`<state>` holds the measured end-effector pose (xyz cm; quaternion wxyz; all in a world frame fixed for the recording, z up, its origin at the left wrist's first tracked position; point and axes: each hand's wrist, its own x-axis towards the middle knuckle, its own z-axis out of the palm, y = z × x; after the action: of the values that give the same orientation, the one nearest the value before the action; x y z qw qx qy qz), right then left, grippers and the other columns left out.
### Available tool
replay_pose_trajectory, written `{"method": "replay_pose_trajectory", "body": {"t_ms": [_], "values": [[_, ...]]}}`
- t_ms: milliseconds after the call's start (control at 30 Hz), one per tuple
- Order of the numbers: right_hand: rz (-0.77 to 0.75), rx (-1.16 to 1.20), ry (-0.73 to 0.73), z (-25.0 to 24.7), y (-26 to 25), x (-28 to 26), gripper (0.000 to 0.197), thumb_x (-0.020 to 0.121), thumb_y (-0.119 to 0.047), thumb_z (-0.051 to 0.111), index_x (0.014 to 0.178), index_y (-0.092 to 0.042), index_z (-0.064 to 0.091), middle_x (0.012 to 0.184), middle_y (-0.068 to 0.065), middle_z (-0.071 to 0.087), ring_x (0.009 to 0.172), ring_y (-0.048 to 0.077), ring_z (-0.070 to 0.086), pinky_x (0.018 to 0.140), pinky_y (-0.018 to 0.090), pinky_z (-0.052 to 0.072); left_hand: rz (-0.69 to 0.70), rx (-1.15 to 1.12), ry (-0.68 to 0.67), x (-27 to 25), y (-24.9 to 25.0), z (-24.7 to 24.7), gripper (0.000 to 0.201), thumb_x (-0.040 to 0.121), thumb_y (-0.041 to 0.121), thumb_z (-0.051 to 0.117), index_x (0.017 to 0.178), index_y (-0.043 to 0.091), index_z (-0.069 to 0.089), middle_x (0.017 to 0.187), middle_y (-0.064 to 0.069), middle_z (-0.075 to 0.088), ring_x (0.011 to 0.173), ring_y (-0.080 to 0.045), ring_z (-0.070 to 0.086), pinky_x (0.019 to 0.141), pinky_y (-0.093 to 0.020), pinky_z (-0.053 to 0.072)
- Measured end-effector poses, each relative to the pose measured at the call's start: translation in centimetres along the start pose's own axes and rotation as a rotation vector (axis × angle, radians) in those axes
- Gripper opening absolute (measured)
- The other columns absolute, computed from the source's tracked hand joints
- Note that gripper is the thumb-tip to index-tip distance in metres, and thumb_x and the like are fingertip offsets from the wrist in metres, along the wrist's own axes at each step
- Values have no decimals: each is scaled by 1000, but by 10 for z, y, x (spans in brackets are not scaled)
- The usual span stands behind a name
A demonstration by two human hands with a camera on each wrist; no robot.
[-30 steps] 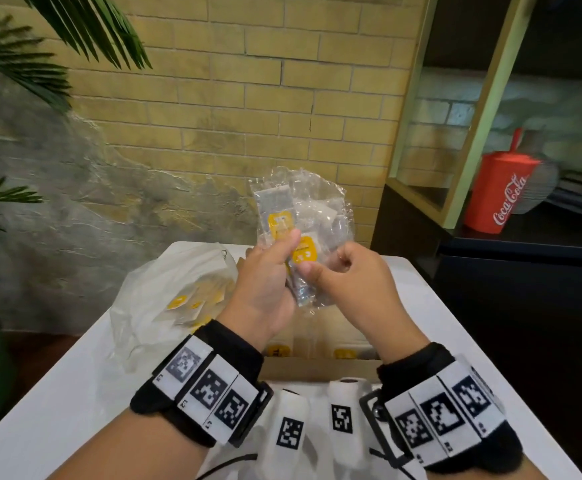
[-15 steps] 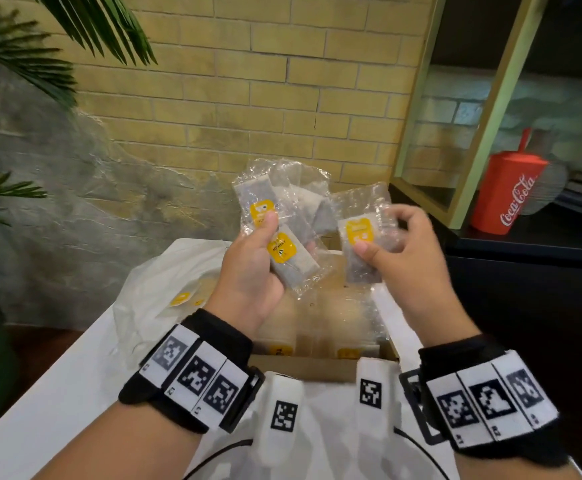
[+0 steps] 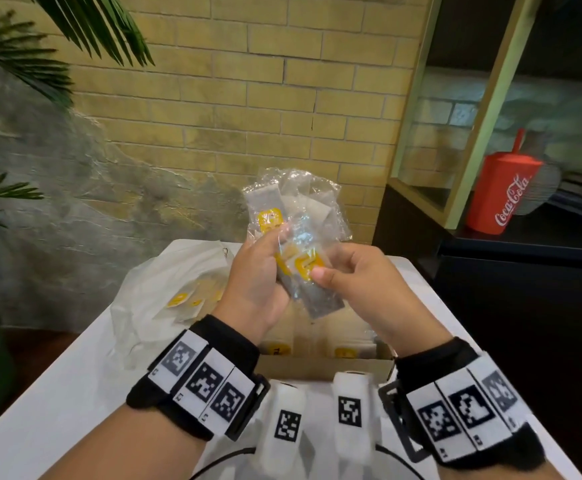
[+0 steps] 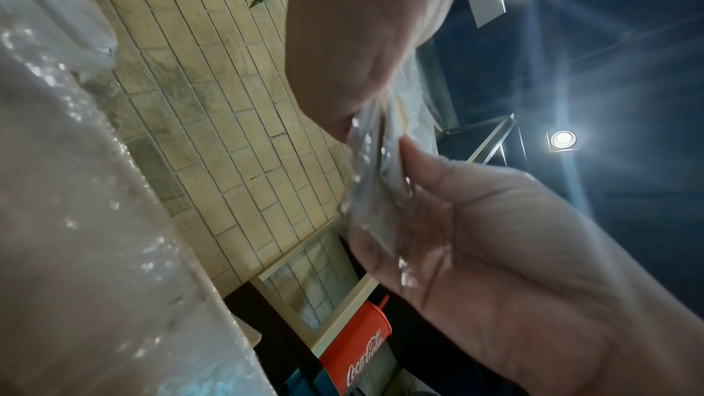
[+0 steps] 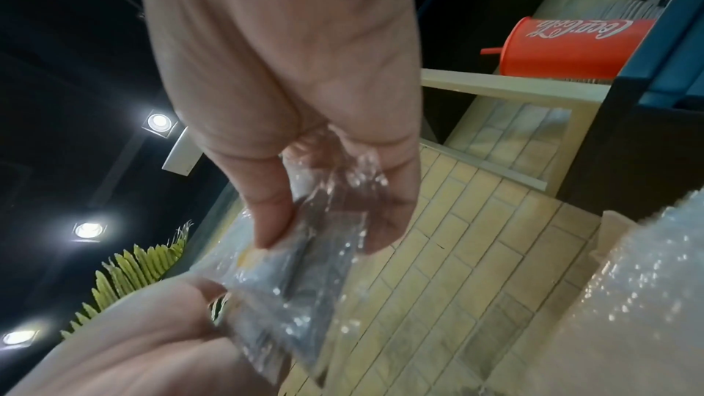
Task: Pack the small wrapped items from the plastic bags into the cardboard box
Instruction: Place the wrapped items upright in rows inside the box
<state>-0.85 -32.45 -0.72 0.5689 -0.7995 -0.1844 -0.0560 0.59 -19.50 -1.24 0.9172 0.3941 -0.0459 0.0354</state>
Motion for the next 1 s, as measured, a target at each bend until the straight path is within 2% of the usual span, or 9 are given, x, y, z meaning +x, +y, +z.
{"method": "replay_pose_trajectory", "body": {"t_ms": [133, 267, 333, 433, 500, 667, 767, 867, 1000], "values": [[-7, -24, -21, -17, -4, -2, 14, 83, -3, 65, 81, -17, 65, 75, -4, 69, 66, 3, 65, 62, 20, 53, 66, -7, -20, 3, 8, -5, 23, 92, 13, 50, 110, 4, 61, 94, -8, 70, 84, -22, 67, 75, -35, 57], [-13, -46, -6, -40, -8, -4, 40, 80, -1, 66, 112, -22, 57, 97, -2, 69, 85, 13, 69, 68, 23, 57, 114, 57, 11, 6, 16, -9, 16, 92, 7, 51, 108, 9, 55, 70, 3, 69, 61, -12, 67, 55, -26, 57], [-52, -45, -15, -50, -11, -7, 40, 80, 2, 64, 113, -20, 61, 97, 0, 70, 85, 10, 68, 67, 20, 55, 130, 146, -6, 6, 19, -11, 15, 91, 3, 52, 103, 10, 53, 69, 3, 67, 57, -9, 66, 52, -24, 55], [-110, -61, -1, -61, -17, -11, 16, 79, 0, 64, 81, -14, 71, 82, -1, 72, 81, 6, 65, 74, 20, 50, 121, 266, -34, 4, 20, -12, 26, 85, -5, 55, 105, 11, 53, 75, -3, 64, 55, -10, 65, 49, -23, 52], [-120, -53, 11, -63, -18, -12, 15, 80, -3, 64, 72, -15, 70, 81, 1, 72, 86, 10, 65, 83, 26, 49, 95, 331, -50, 4, 20, -13, 37, 81, -10, 57, 112, 11, 52, 81, -6, 63, 58, -15, 65, 47, -23, 52], [-73, 37, 57, -51, -13, -6, 6, 84, -4, 60, 84, -3, 66, 94, 22, 69, 83, 29, 64, 81, 44, 53, 59, 420, -93, 2, 12, -10, 40, 77, -12, 61, 105, 17, 56, 86, -5, 65, 65, -18, 64, 57, -27, 51], [-96, 10, 65, -45, -9, -3, 8, 83, -4, 63, 84, -9, 68, 104, 8, 67, 98, 22, 63, 89, 43, 49, 49, 457, -115, 1, 8, -9, 42, 76, -13, 62, 96, 25, 57, 81, -1, 65, 60, -12, 63, 50, -22, 49], [-203, -244, 39, -46, -11, -3, 8, 78, -2, 68, 76, -9, 69, 121, -17, 51, 119, 9, 47, 103, 33, 36, 59, 559, -164, 1, 9, -11, 47, 69, -15, 66, 89, 27, 60, 76, 2, 65, 63, -14, 60, 57, -26, 48], [-277, -496, -148, -46, -14, -7, 14, 76, -5, 71, 69, -17, 71, 128, -36, 37, 129, 1, 33, 106, 21, 22, -24, 637, -303, -3, 14, -13, 40, 60, -7, 66, 85, 24, 61, 56, 10, 62, 46, -5, 56, 45, -18, 46]]}}
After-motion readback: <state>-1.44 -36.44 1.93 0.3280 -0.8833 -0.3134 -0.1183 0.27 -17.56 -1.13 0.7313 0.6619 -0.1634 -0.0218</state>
